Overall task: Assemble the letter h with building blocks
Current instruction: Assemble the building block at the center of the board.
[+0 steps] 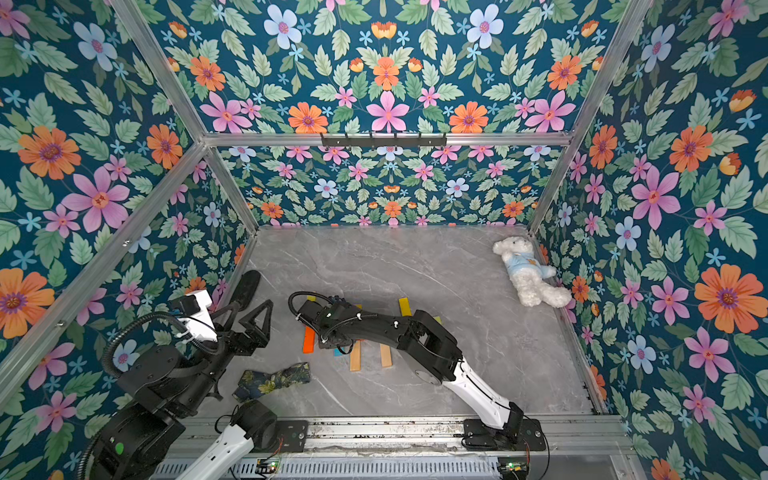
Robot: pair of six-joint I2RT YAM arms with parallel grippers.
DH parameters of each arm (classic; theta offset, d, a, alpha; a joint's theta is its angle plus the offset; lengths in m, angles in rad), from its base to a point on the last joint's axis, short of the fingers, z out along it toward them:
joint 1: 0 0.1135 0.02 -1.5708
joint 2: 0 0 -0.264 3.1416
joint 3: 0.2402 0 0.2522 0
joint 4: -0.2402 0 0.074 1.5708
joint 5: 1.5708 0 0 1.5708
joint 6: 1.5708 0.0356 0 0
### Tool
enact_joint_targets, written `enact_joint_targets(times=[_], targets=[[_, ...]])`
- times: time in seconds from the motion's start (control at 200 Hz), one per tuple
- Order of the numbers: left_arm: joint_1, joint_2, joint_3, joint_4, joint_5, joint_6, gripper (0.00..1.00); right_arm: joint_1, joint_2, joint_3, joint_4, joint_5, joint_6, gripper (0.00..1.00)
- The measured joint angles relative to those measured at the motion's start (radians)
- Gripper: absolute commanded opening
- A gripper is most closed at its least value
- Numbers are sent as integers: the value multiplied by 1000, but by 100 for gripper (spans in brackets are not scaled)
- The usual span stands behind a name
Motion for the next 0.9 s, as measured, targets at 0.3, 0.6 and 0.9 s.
enact_joint_targets(times=[0.3, 0.6, 0.9], targets=[[0, -2, 0, 0, -12, 8, 99, -1, 24, 37, -19, -4, -1, 4], [0, -5, 0, 0, -19, 15, 99, -13, 40, 61, -20, -7, -5, 5], [0, -4, 0, -1, -22, 15, 99, -23, 65, 101, -19, -7, -13, 6]])
